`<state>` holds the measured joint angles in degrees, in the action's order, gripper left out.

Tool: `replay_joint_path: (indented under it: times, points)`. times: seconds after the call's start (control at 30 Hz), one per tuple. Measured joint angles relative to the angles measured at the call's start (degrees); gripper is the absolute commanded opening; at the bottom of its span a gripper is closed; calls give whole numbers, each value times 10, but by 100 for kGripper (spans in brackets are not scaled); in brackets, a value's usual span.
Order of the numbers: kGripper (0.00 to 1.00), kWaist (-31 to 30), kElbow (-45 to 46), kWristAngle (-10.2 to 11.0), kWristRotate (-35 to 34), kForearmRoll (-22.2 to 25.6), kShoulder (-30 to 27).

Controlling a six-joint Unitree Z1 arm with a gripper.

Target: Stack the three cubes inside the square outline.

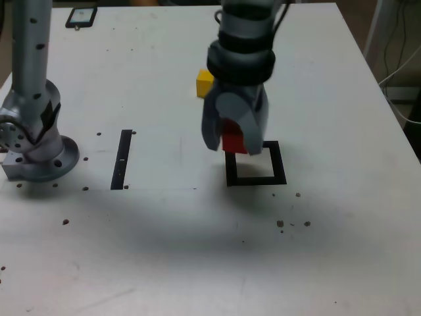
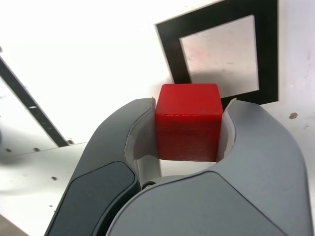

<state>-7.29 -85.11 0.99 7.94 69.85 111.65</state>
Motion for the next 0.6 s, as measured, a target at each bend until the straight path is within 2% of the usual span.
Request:
replay_joint_path:
  times: [0.17, 0.33, 0.6]
  points:
    - [13, -2, -16, -6, -7, -2, 34]
    - [17, -2, -26, -17, -9, -2, 43]
    - [39, 2, -37, -21, -14, 2, 67]
